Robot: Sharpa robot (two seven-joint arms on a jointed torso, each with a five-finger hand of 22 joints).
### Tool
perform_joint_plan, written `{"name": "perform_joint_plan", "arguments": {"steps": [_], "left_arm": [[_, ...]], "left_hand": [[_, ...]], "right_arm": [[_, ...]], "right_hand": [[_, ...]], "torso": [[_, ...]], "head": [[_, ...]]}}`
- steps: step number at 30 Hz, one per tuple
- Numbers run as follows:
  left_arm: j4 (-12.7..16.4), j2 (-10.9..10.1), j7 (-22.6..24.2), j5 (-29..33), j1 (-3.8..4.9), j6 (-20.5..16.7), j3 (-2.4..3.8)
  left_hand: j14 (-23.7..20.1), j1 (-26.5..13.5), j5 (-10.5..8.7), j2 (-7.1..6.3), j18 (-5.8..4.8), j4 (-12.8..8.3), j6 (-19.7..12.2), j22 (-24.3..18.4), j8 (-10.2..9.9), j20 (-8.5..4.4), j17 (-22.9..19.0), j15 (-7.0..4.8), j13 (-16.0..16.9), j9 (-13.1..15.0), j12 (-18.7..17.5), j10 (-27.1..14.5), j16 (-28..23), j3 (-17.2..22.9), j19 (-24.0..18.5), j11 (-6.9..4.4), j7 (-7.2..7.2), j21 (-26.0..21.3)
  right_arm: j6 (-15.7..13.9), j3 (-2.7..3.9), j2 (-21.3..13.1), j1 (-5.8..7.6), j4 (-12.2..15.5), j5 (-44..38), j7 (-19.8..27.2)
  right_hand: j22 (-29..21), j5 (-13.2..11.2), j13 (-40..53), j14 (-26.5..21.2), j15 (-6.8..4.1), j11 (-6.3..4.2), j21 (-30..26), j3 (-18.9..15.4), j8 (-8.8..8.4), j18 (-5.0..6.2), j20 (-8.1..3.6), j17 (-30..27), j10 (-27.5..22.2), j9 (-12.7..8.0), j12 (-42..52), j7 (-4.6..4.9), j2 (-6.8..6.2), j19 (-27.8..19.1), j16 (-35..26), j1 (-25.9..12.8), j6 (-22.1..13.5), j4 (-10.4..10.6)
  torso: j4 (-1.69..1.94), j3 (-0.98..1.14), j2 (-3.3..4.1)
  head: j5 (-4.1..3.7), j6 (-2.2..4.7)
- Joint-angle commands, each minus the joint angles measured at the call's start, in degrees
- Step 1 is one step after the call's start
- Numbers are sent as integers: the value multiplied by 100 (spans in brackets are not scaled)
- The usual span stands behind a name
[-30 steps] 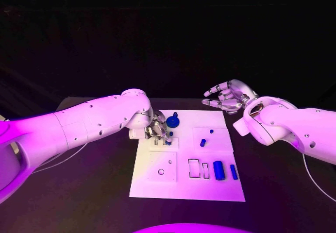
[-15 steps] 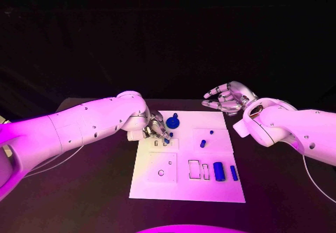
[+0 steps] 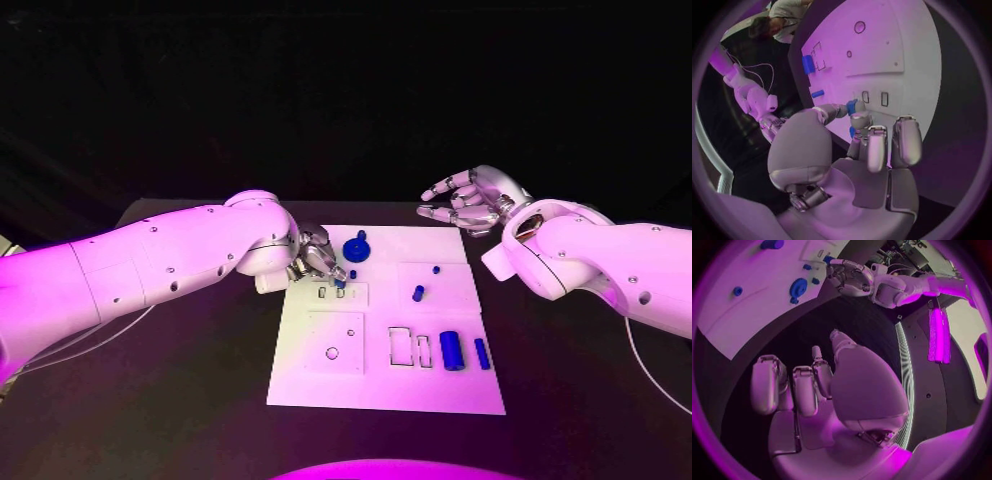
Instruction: Assemble the parts on the task board
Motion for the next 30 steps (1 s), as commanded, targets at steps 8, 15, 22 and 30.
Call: {"name": "perform_joint_plan", "arguments": {"steps": [8, 15, 22, 30], "left_arm": [[314, -110, -4, -658, -157, -621, -7], [311, -81, -8, -826, -244, -729, -12], [297, -70, -22, -848, -264, -699, -19], [286, -81, -48, -852, -272, -581, -22]], "left_hand": [[566, -60, 102, -8, -105, -1382, 101, 63, 40, 5, 1408, -35, 54, 16, 69, 71, 40, 1327, 79, -13, -36, 41], [568, -64, 130, -14, -107, -1393, 115, 72, 47, 0, 1414, -40, 80, 21, 89, 91, 43, 1331, 86, -19, -42, 46], [567, -66, 141, -17, -107, -1397, 120, 72, 50, -1, 1412, -42, 99, 23, 103, 102, 42, 1332, 86, -22, -44, 47], [568, -68, 148, -19, -107, -1401, 124, 75, 51, -2, 1415, -43, 108, 25, 109, 108, 43, 1333, 88, -23, -46, 48]], "right_arm": [[69, -6, -9, -19, -18, -69, 15], [65, -8, -5, -23, -22, -89, 12], [72, -9, -6, -26, -27, -69, 9], [81, -10, -7, -27, -28, -64, 4]], "right_hand": [[221, 40, 471, 297, 14, -16, -18, 15, 37, 81, 3, 362, 2, 9, 10, 3, 31, 5, -24, -32, -16, 2], [221, 40, 471, 297, 14, -16, -18, 15, 37, 81, 3, 362, 2, 9, 10, 3, 31, 5, -24, -32, -16, 2], [224, 41, 467, 295, 12, -18, -14, 13, 41, 79, 2, 353, 0, 10, 8, 1, 24, 9, -30, -35, -16, -2], [230, 42, 469, 296, 12, -18, -7, 13, 43, 78, 1, 355, 3, 10, 10, 1, 23, 13, -29, -36, -16, -2]], "torso": [[-10, -6, -3], [-19, -4, -4], [-19, -2, 0], [-13, -3, 5]], "head": [[39, -58], [43, -60], [41, -70], [42, -87]]}}
